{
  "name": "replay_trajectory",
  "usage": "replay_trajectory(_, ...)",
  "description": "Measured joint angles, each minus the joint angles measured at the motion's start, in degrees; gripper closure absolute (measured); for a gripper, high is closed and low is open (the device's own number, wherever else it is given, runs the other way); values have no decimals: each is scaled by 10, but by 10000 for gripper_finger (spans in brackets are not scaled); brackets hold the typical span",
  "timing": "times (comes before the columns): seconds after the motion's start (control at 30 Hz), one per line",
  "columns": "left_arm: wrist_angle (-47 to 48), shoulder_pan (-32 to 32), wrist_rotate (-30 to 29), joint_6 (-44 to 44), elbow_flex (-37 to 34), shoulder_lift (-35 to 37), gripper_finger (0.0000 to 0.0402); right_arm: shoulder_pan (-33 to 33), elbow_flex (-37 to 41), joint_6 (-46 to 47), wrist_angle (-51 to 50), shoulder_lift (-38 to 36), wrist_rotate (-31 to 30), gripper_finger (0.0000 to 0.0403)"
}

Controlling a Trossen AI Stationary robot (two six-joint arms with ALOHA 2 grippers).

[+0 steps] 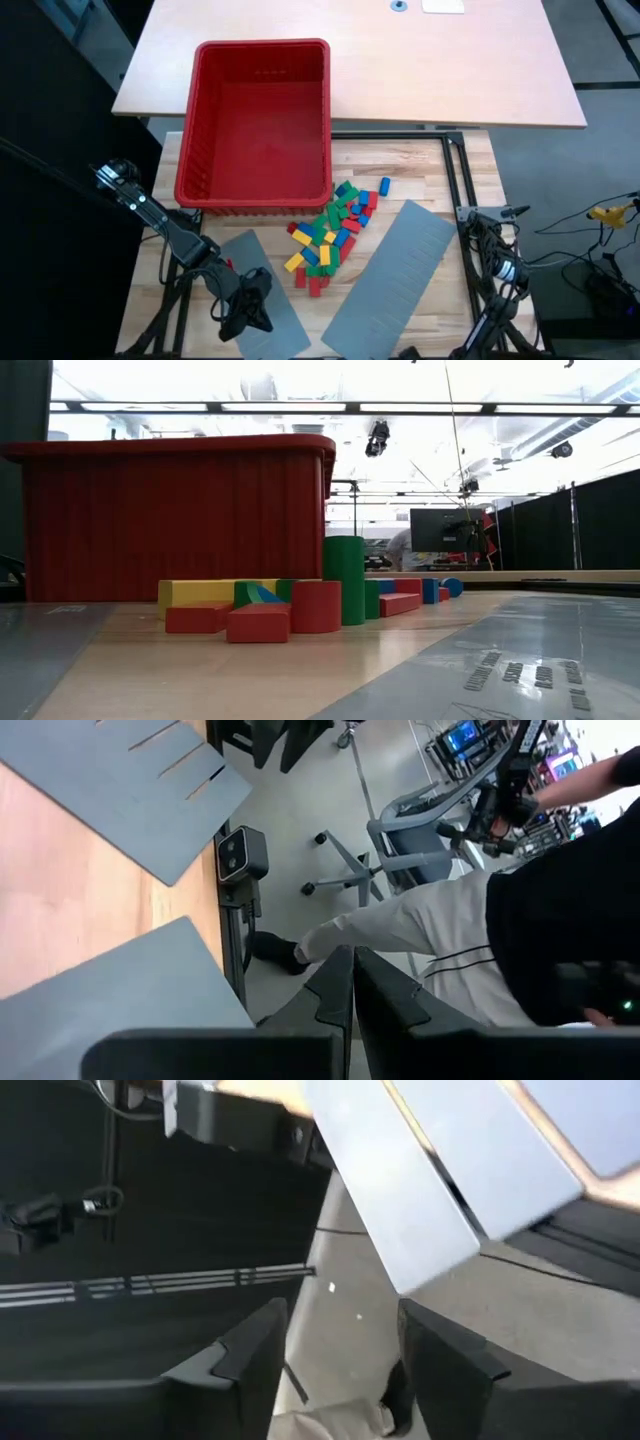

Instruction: Sort blocks

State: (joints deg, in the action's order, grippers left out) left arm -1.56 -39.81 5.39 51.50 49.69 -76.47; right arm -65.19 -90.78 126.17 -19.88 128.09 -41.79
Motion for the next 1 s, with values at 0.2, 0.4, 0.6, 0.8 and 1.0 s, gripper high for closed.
replay_trajectory(0.2, 4, 0, -1, 32, 0, 0, 402, -11, 0, 8, -21, 1, 14, 180)
replay_trajectory(0.4, 21, 0, -2, 50, 0, 0, 402, -10, 0, 10, 5, 29, 16, 154)
replay_trajectory(0.6, 27, 0, -3, 67, 0, 0, 402, -11, -2, 16, 69, 55, -11, 150)
replay_trajectory(0.8, 27, 0, -3, 71, 0, 0, 402, -3, 0, 33, 69, 65, -7, 155)
replay_trajectory(1.0, 29, -1, -3, 76, 0, 0, 402, -2, -1, 33, 76, 78, -11, 152)
